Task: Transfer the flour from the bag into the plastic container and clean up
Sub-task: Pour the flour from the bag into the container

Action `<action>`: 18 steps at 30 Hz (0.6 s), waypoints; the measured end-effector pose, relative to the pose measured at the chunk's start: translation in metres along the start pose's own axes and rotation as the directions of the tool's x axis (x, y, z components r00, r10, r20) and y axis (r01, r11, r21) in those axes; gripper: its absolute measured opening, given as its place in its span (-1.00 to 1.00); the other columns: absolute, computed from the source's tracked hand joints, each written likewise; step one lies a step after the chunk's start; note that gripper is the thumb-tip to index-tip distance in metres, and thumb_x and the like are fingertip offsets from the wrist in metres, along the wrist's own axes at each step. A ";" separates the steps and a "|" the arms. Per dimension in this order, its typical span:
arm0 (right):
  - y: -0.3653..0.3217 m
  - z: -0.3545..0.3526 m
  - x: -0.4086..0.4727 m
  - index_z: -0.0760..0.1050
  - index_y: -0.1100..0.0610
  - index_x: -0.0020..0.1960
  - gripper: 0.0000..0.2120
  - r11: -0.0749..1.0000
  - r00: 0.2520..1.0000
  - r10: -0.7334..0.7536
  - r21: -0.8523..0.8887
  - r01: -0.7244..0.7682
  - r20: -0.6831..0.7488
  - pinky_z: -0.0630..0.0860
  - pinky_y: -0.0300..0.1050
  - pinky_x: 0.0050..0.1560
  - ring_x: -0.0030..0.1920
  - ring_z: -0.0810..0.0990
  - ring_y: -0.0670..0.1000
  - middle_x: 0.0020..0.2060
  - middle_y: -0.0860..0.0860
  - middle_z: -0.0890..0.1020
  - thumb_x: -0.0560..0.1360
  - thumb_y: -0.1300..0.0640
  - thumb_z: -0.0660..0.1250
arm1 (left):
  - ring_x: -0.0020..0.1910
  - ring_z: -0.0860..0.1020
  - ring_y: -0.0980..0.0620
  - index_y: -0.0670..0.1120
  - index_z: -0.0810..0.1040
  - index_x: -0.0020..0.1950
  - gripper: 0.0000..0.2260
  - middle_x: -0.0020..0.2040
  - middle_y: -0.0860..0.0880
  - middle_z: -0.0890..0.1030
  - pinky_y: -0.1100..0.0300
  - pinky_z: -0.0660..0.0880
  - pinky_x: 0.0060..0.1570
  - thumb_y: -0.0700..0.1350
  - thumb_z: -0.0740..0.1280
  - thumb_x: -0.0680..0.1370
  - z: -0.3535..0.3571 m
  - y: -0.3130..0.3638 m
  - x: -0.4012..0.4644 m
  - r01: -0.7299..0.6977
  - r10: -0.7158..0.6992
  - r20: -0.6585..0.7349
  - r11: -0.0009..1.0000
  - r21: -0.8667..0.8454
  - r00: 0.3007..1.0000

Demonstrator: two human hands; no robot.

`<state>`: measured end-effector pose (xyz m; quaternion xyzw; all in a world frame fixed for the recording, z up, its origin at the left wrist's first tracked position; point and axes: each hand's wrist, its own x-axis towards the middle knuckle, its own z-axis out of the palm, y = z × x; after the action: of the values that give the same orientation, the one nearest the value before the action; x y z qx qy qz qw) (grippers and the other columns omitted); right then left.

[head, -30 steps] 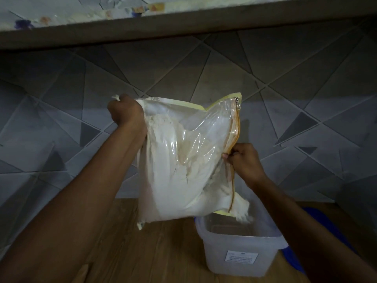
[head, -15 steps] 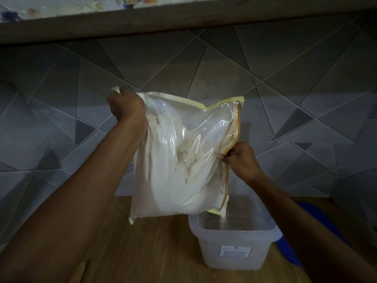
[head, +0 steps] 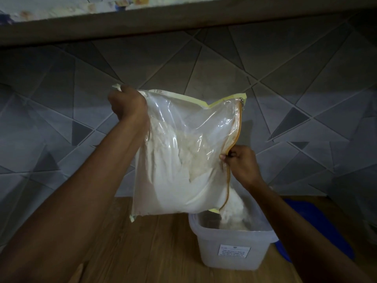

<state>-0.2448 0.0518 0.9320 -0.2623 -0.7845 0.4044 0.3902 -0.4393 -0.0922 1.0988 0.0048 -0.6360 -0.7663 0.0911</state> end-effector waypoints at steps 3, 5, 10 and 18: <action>0.004 -0.001 0.002 0.64 0.26 -0.19 -0.93 1.000 1.000 -0.015 -0.022 0.015 -0.006 0.43 -0.42 -0.29 -0.37 0.55 -0.32 -0.36 -0.04 0.65 0.46 0.35 0.43 | 0.35 0.47 -0.03 -0.20 0.38 0.40 -0.67 0.39 -0.10 0.47 0.30 0.34 0.17 -0.08 0.13 0.68 0.001 0.001 -0.005 -0.063 0.064 -0.016 0.995 0.074 0.998; 0.007 -0.001 0.003 0.61 0.28 -0.22 -0.92 0.999 1.000 -0.015 -0.031 0.014 -0.018 0.40 -0.43 -0.32 -0.38 0.54 -0.32 -0.36 -0.03 0.65 0.45 0.34 0.45 | 0.34 0.48 -0.03 -0.19 0.39 0.39 -0.67 0.38 -0.09 0.49 0.29 0.34 0.17 -0.09 0.14 0.67 0.003 -0.001 -0.005 -0.076 0.077 -0.016 0.994 0.077 0.997; 0.010 -0.002 0.003 0.66 0.27 -0.12 -0.97 0.999 0.999 -0.025 -0.044 0.026 0.022 0.41 -0.52 -0.28 -0.26 0.57 -0.23 -0.23 0.02 0.70 0.48 0.32 0.44 | 0.34 0.47 -0.04 -0.20 0.38 0.39 -0.67 0.38 -0.11 0.48 0.24 0.35 0.23 -0.09 0.15 0.67 0.006 0.000 -0.011 -0.063 0.063 -0.029 0.998 0.018 0.998; 0.015 -0.002 0.001 0.67 0.20 -0.09 -0.96 0.996 0.999 -0.039 -0.081 0.037 -0.015 0.46 -0.31 -0.21 -0.22 0.61 -0.17 -0.23 -0.05 0.68 0.49 0.27 0.43 | 0.34 0.47 -0.08 -0.22 0.39 0.38 -0.67 0.37 -0.13 0.48 0.19 0.36 0.26 -0.07 0.15 0.67 0.007 -0.001 -0.012 -0.051 0.050 -0.023 0.999 -0.015 0.998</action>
<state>-0.2428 0.0615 0.9205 -0.2663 -0.8017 0.3627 0.3935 -0.4288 -0.0832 1.0980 -0.0036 -0.6287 -0.7687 0.1176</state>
